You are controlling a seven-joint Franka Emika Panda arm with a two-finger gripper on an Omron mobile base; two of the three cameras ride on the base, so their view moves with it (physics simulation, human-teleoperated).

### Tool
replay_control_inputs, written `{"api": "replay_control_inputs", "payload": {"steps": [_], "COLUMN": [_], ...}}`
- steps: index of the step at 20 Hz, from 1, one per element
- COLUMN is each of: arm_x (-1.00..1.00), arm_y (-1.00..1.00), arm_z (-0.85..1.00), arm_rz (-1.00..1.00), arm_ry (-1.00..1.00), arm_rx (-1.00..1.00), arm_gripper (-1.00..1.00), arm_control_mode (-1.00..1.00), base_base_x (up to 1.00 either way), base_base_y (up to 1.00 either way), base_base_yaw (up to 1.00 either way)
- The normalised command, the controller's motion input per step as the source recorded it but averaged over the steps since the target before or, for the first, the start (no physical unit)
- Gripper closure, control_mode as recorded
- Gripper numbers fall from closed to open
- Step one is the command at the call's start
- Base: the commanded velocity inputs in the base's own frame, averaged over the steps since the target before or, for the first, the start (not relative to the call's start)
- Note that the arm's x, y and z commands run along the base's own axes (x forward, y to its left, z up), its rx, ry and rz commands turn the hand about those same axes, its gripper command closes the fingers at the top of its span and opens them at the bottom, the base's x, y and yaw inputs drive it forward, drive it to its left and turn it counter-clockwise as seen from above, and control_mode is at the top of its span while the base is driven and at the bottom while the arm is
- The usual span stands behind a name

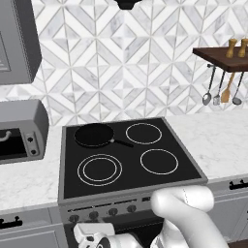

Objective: Turn off the rear left burner of the stove.

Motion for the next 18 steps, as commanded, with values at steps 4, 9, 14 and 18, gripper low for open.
{"api": "replay_control_inputs", "payload": {"steps": [4,9,14,18], "arm_x": [0.00,0.00,0.00,0.02], "arm_y": [0.00,-0.06,-0.14,-0.22], "arm_z": [0.00,0.03,0.16,0.23], "arm_rz": [0.00,0.00,-0.01,-0.12], "arm_ry": [0.00,0.00,0.00,0.03], "arm_rx": [0.00,0.03,0.14,0.39], "arm_gripper": [1.00,1.00,1.00,1.00], "arm_control_mode": [-1.00,-1.00,-1.00,-1.00], "base_base_x": [0.00,0.00,0.00,0.00], "base_base_y": [0.00,0.00,0.00,0.00], "base_base_yaw": [0.00,0.00,0.00,0.00]}}
